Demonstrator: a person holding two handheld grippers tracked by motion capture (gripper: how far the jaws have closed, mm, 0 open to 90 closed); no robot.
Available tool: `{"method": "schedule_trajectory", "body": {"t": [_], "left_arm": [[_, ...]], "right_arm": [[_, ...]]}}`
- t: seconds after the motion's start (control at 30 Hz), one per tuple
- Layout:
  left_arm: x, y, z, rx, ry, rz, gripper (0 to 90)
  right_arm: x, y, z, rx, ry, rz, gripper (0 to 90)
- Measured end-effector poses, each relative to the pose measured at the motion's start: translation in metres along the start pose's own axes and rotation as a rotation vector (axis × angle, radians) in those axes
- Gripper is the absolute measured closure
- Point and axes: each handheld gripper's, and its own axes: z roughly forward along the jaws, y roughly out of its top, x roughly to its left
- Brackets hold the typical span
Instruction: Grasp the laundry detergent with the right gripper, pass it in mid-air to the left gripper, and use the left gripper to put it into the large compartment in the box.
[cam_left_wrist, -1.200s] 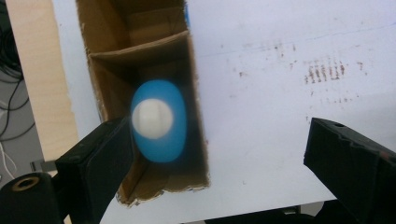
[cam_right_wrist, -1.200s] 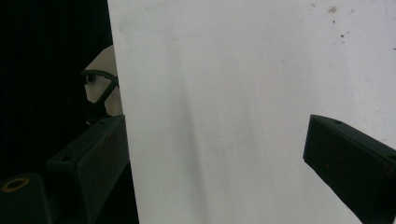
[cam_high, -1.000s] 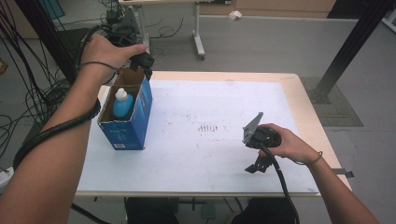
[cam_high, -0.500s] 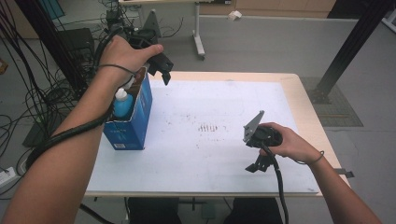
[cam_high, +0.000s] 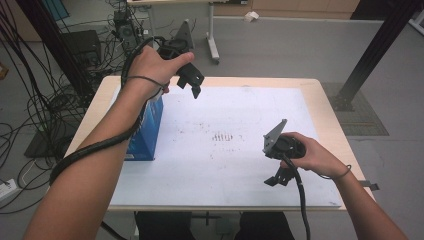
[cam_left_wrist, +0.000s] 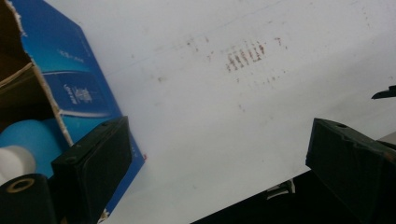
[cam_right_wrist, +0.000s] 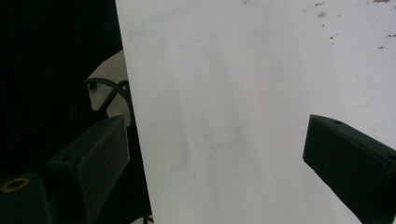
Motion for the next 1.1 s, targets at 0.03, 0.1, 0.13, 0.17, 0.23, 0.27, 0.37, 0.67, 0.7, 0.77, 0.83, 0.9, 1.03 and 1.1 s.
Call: {"method": "schedule_trajectory", "body": {"t": [0.03,0.1,0.13,0.17,0.23,0.27,0.37,0.67,0.7,0.77,0.83,0.9,1.03,1.1], "left_arm": [[-0.002,0.0,0.002,0.0,0.0,0.002,7.4],[-0.005,0.001,0.006,-0.002,-0.009,0.007,7.5],[-0.006,0.001,0.008,-0.001,-0.012,0.008,7.5],[-0.008,0.001,0.01,0.0,-0.012,0.01,7.5],[-0.01,0.001,0.015,0.003,-0.009,0.016,7.5],[-0.012,0.002,0.017,0.006,-0.008,0.016,7.5],[-0.015,0.001,0.027,0.01,-0.003,0.014,7.3],[-0.02,-0.002,0.057,0.058,0.018,0.036,7.5],[-0.02,-0.003,0.06,0.06,0.02,0.035,7.5],[-0.02,-0.004,0.066,0.061,0.029,0.036,7.8],[-0.02,-0.005,0.071,0.06,0.036,0.041,8.0],[-0.021,-0.006,0.077,0.064,0.039,0.044,8.2],[-0.02,-0.006,0.088,0.069,0.051,0.041,8.8],[-0.02,-0.006,0.093,0.077,0.053,0.041,8.9]], "right_arm": [[0.001,0.0,0.0,0.0,0.002,-0.002,6.8],[0.002,0.0,-0.001,0.0,-0.001,0.003,6.9],[0.003,0.0,-0.001,0.0,0.0,0.005,6.9],[0.003,0.001,-0.001,-0.002,0.0,0.001,6.8],[0.003,0.001,0.0,0.001,0.0,0.0,6.9],[0.003,0.002,0.0,0.001,0.0,-0.001,6.8],[0.004,0.003,0.0,0.002,0.0,-0.004,6.8],[0.003,0.006,0.002,0.003,0.005,-0.01,6.8],[0.003,0.006,0.002,0.004,0.003,-0.01,6.8],[0.003,0.007,0.002,0.003,0.005,-0.011,6.8],[0.003,0.007,0.001,0.004,0.003,-0.009,6.8],[0.002,0.007,0.001,0.003,0.002,-0.012,6.8],[0.001,0.006,0.0,-0.001,0.001,-0.012,6.8],[0.001,0.005,0.0,-0.001,0.0,-0.012,6.8]]}}
